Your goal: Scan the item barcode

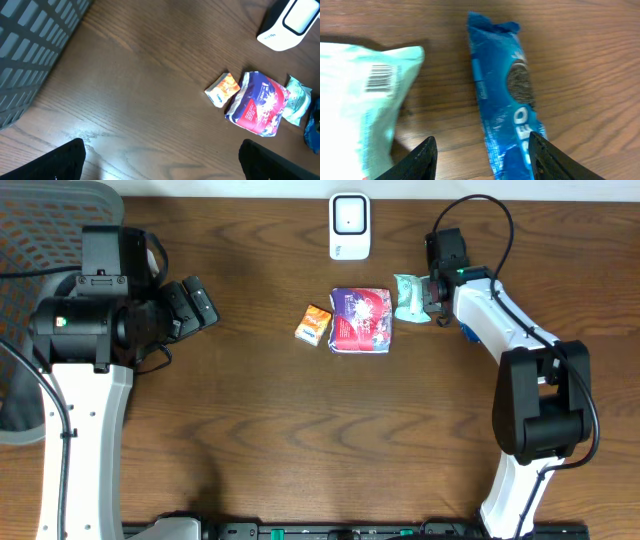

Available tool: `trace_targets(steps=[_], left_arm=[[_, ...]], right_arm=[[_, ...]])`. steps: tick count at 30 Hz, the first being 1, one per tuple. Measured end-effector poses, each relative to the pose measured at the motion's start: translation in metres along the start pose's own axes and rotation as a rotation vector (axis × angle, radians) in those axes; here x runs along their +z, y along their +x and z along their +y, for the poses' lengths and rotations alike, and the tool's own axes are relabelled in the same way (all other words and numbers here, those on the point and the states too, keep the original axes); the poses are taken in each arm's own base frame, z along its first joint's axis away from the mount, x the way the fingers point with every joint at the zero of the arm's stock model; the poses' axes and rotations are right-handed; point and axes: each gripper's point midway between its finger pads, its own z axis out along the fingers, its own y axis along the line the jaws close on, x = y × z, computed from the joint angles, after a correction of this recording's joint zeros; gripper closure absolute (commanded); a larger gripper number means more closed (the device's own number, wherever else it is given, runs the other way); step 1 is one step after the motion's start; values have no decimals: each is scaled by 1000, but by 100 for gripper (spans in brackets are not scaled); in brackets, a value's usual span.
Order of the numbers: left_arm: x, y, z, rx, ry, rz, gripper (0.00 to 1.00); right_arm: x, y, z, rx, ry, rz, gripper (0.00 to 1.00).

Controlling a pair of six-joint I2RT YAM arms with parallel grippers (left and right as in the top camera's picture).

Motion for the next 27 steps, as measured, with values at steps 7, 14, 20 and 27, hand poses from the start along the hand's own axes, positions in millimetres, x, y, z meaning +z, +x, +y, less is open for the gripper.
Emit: trace_targets(steps=[7,14,20,27], left_arm=[[0,0,0,0,0,0,2],[0,0,0,0,0,0,2],[0,0,0,0,0,0,2],[0,0,0,0,0,0,2]], right_arm=[[40,18,-6,-57,63,60,44],[47,16,-19,-111,157,61,45],[55,21,-28,-115,178,93,83],[66,33,-52,-37,92,162,99]])
